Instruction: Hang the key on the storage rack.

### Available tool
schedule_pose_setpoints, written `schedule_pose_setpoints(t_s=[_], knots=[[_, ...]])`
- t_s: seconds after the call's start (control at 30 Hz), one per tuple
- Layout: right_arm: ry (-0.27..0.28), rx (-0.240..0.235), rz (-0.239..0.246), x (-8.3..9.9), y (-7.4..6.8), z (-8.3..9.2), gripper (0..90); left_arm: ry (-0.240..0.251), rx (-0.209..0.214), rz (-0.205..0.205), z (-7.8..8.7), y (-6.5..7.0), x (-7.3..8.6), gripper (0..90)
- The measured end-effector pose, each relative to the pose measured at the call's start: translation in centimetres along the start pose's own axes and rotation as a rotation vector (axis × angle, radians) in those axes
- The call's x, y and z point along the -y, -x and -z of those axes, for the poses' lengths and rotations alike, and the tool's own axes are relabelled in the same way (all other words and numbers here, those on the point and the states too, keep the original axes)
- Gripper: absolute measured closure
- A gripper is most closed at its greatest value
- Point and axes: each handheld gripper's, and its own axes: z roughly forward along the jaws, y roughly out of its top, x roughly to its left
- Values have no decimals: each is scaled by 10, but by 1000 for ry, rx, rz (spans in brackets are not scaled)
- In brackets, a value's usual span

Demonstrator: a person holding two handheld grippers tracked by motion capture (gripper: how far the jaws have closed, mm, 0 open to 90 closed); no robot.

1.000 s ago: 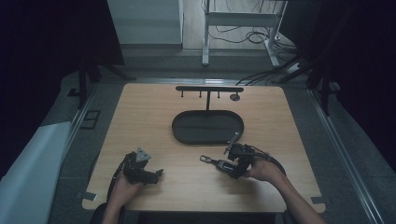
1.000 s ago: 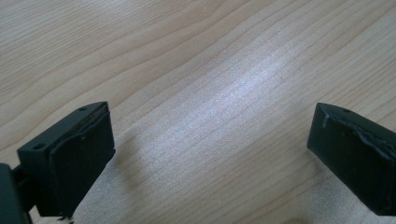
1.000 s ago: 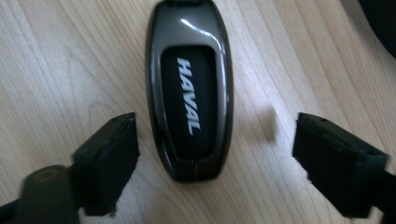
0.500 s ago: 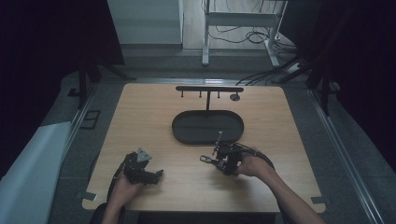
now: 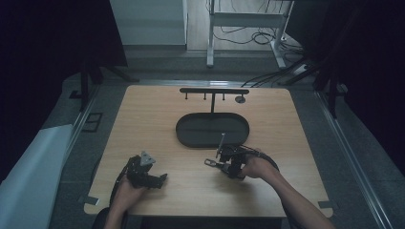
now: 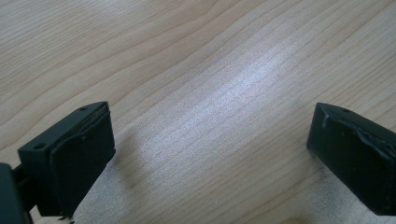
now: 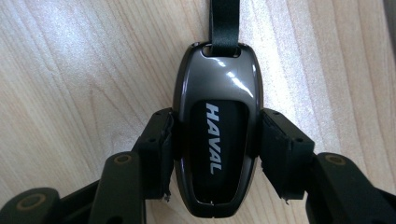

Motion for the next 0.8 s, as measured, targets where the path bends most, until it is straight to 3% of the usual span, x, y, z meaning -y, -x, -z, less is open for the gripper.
schedule_pose_setpoints(t_s=[0.4, 0.57, 0.8], knots=[[18, -38, -14, 0, 4, 20, 488, -1, 4, 0, -1, 1, 0, 11], [27, -62, -29, 1, 8, 36, 488, 1, 5, 1, -1, 1, 0, 11], [29, -60, -46, 0, 12, 53, 489, 4, 5, 2, -1, 1, 0, 11]])
